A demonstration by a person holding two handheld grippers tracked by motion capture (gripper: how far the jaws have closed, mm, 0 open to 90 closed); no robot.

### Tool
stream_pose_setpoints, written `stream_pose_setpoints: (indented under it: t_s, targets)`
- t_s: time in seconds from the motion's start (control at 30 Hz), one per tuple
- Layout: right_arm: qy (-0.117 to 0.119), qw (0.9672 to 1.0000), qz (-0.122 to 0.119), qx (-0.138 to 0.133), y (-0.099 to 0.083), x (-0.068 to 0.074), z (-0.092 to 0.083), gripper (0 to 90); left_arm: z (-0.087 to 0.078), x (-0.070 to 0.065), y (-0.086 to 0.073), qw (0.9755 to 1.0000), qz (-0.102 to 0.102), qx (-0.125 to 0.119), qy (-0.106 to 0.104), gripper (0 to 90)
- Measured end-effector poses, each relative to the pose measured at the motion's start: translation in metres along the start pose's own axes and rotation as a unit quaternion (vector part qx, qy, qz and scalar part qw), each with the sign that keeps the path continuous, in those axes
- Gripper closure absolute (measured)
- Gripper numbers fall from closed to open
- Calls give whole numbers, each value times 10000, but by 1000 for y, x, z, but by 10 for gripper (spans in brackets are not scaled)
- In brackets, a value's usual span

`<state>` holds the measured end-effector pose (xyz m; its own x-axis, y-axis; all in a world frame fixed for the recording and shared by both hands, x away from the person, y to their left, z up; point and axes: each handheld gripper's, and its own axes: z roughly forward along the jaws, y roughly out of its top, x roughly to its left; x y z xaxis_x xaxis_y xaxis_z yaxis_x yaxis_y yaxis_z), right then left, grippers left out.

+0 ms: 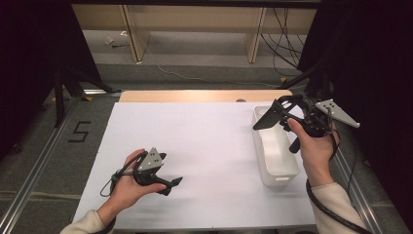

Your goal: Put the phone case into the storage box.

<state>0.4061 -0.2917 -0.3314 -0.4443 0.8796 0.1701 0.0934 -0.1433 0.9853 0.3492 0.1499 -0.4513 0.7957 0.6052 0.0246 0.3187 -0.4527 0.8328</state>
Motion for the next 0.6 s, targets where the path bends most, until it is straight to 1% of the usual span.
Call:
stream_pose_setpoints:
  t_s: [0.6]
  targets:
    - [-118, 9999, -32, -1, 0, -6, -1, 156, 0, 0, 0, 10000, -1, -6, -4, 27]
